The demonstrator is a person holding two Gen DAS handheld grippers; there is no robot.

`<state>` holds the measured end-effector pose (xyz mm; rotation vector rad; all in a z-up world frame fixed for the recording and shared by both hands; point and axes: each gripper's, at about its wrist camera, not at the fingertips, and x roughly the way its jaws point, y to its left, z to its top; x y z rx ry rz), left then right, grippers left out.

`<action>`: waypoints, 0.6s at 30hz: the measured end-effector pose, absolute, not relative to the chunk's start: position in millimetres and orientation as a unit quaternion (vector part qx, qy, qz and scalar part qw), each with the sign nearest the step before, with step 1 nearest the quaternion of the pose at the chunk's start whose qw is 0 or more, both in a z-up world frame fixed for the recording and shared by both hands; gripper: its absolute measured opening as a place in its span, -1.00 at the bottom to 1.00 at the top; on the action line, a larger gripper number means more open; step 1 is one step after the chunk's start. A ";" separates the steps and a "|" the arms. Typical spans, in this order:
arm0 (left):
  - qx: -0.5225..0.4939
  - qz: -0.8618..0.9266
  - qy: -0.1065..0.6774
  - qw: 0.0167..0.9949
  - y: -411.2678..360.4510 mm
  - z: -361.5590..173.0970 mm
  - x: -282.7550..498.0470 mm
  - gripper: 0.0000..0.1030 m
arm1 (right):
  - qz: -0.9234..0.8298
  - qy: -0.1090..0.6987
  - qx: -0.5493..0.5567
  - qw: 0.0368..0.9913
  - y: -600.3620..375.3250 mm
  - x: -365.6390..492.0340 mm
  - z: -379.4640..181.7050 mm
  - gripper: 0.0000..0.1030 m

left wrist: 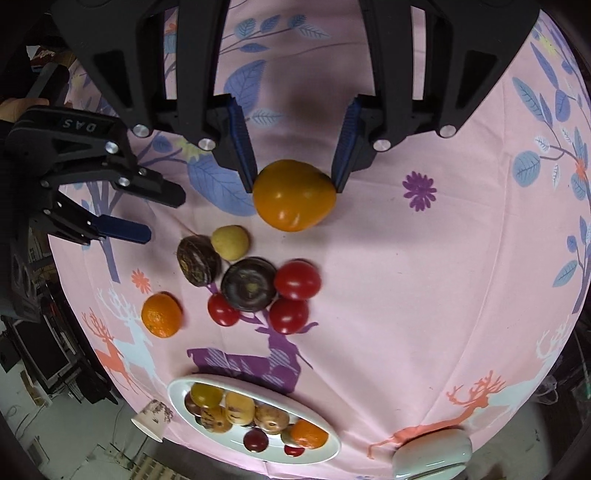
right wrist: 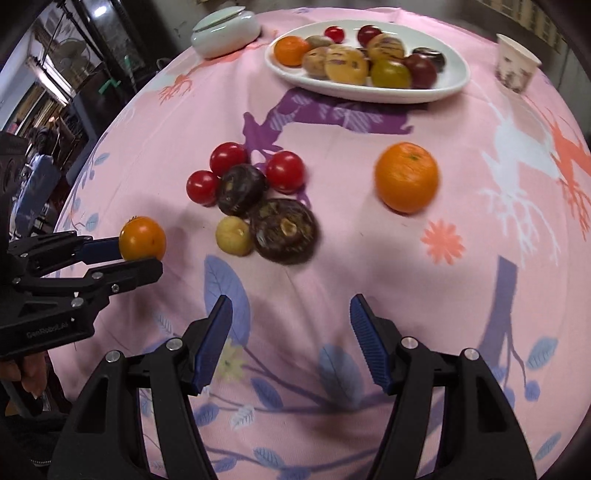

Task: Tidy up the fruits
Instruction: 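Grasp an orange tomato with the left gripper, then grasp a dark brown fruit with the right gripper while the left lifts its orange tomato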

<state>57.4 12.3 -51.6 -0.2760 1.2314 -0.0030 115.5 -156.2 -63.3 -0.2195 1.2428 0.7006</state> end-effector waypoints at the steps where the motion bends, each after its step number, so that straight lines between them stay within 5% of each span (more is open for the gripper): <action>1: -0.131 0.000 0.575 0.807 14.2 -51.8 57.9 -0.18 | 0.326 0.564 -0.101 0.752 -152.8 118.6 -63.4 0.30; 6: -0.133 0.004 0.577 0.806 18.0 -53.7 60.2 -0.18 | 0.322 0.558 -0.113 0.756 -141.5 135.3 -67.2 0.29; 9: -0.132 0.005 0.578 0.805 18.1 -54.9 60.4 -0.18 | 0.322 0.559 -0.127 0.754 -134.5 140.3 -70.1 0.19; 12: -0.131 0.005 0.581 0.803 16.8 -56.5 60.9 -0.18 | 0.326 0.553 -0.153 0.752 -126.3 139.4 -74.0 -0.11; 18: -0.127 0.004 0.579 0.805 14.6 -52.5 59.9 -0.18 | 0.312 0.552 -0.128 0.762 -137.0 138.8 -65.8 -0.15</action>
